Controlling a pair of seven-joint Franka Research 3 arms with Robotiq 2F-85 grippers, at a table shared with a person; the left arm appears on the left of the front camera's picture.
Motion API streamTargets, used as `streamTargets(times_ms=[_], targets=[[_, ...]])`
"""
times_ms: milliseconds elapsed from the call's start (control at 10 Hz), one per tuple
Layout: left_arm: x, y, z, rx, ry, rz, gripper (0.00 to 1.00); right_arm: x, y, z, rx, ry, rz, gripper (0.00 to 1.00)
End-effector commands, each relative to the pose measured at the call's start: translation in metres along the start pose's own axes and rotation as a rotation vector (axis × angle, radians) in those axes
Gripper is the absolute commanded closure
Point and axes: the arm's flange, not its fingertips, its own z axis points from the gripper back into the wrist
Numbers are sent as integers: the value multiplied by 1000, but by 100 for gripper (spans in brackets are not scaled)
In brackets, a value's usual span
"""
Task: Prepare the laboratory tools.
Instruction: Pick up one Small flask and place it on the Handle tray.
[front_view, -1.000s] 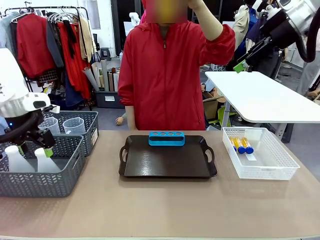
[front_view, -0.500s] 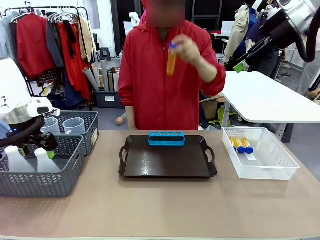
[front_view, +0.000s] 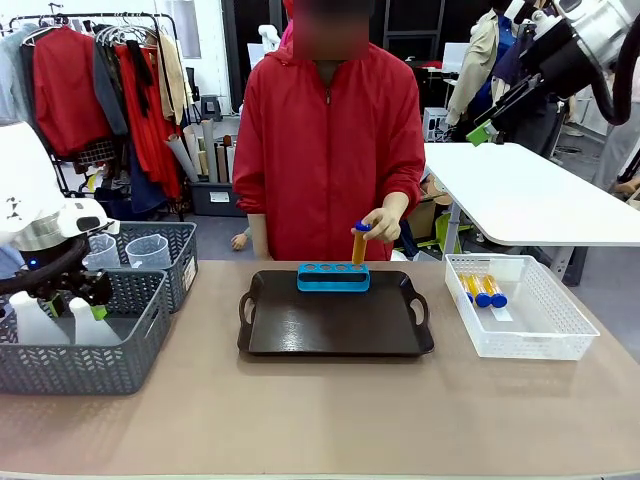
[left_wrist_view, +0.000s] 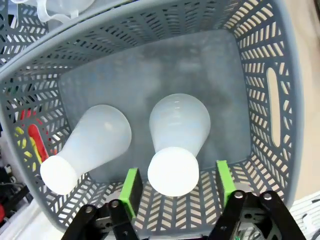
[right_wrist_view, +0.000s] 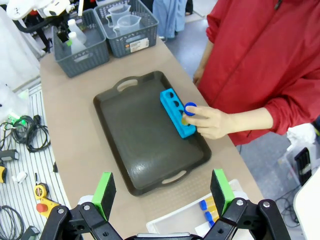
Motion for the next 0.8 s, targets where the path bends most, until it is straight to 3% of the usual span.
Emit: streamTargets(times_ms=[0,100,700], targets=[[4,0,-2,35,-22,15,77,2,0,1,-8,-4,0,0],[4,1,-2,36,-20,10,97,2,0,1,-8,-4,0,0],[4,-2,8,52,-40,4,100,2,0,1,-8,-4,0,0]])
